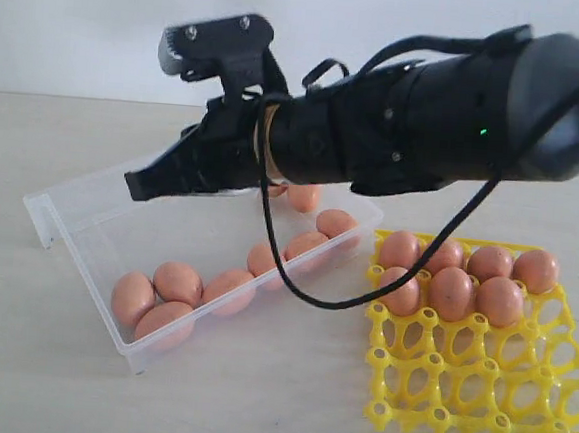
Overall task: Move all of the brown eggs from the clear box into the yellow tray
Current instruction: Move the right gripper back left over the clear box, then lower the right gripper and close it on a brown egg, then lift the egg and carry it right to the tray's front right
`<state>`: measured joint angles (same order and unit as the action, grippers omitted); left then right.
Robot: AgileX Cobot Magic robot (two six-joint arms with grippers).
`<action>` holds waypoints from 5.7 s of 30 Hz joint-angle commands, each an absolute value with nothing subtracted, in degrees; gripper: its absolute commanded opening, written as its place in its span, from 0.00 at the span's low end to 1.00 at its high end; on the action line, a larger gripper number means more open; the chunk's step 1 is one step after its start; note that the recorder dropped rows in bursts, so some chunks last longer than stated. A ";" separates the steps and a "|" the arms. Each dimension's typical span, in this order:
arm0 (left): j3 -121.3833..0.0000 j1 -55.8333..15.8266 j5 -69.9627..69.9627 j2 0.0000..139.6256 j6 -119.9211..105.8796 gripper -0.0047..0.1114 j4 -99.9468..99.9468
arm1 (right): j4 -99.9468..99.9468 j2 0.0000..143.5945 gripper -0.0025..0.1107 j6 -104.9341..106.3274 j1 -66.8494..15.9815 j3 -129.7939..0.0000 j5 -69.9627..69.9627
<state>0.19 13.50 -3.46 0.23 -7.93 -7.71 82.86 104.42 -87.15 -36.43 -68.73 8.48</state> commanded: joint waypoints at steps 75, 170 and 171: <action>0.00 13.45 -3.00 0.00 -8.07 0.08 -7.70 | -65.20 121.23 0.55 76.34 -37.73 -72.01 -9.94; 0.00 13.45 -3.06 0.00 -8.07 0.08 -7.70 | -43.98 87.47 0.02 19.88 -37.73 -4.79 47.61; 0.00 13.45 -3.06 0.00 -8.07 0.08 -7.70 | -43.98 87.96 0.02 19.88 -37.73 -4.79 47.71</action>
